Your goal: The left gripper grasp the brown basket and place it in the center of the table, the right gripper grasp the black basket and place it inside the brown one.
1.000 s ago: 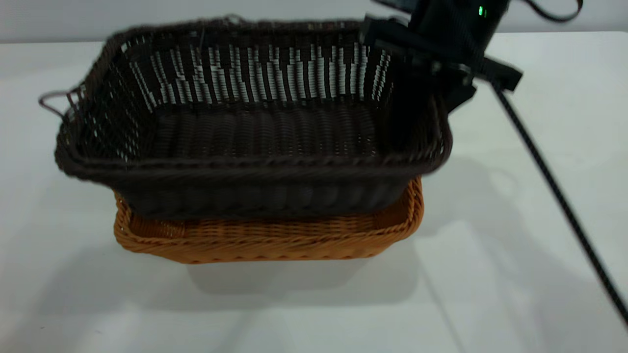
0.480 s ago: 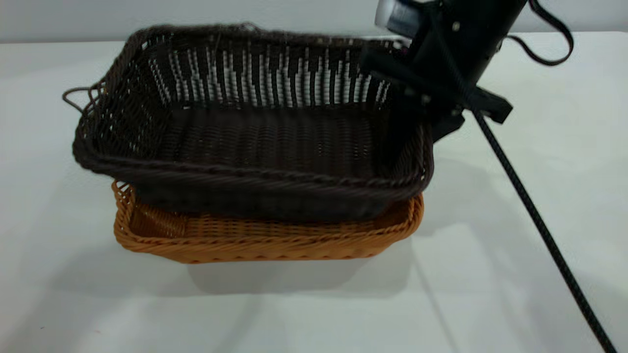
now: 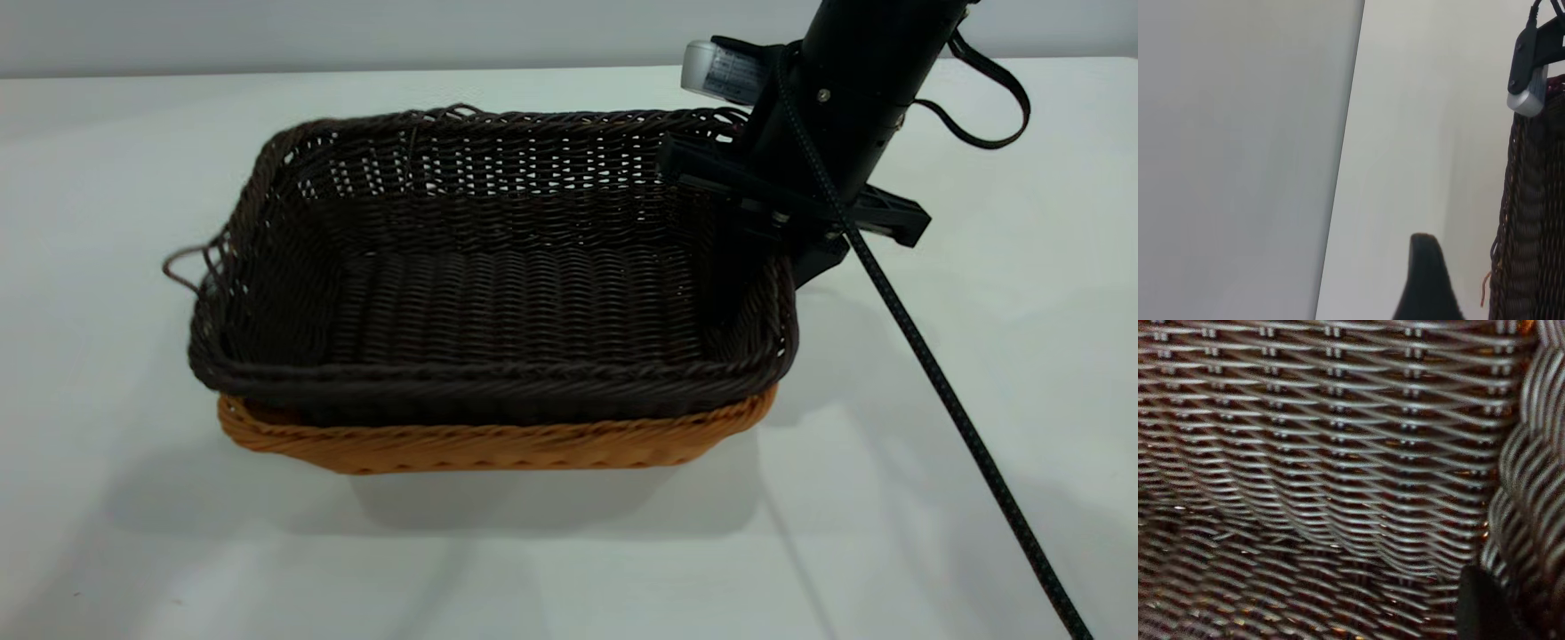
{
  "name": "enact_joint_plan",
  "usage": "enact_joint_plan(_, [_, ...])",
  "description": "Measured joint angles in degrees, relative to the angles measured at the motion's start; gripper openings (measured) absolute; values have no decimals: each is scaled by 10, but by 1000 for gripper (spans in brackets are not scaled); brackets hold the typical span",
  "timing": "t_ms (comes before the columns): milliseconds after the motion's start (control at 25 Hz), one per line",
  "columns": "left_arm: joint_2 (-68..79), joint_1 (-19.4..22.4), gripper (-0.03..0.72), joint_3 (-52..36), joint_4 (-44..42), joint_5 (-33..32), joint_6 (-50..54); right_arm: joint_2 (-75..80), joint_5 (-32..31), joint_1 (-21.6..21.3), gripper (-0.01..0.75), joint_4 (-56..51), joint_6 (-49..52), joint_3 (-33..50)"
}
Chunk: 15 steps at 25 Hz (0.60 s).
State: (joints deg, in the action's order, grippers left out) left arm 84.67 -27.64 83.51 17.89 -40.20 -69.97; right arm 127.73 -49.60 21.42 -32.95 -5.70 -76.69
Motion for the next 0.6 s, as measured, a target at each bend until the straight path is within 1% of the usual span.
enact_joint_plan(80, [0, 0, 467, 0, 0, 0, 0, 0, -7, 0, 206, 5, -7, -7])
enact_joint_plan(200, [0, 0, 467, 0, 0, -3, 4, -6, -40, 0, 370, 15, -26, -26])
enact_joint_plan(320, [-7, 0, 467, 0, -4, -11, 27, -23, -98, 0, 517, 42, -44, -58])
enact_joint_plan(360, [-13, 0, 467, -1, -6, -14, 38, -31, -115, 0, 550, 58, -48, -73])
enact_joint_plan(440, [-32, 0, 467, -1, -16, -25, 62, -49, -158, 0, 596, 93, -48, -99])
enact_joint_plan(520, [-61, 0, 467, -1, -35, -38, 96, -70, -182, 0, 602, 135, -40, -123])
enact_joint_plan(600, [-89, 0, 467, -1, -61, -55, 138, -98, -188, 0, 587, 169, -30, -134])
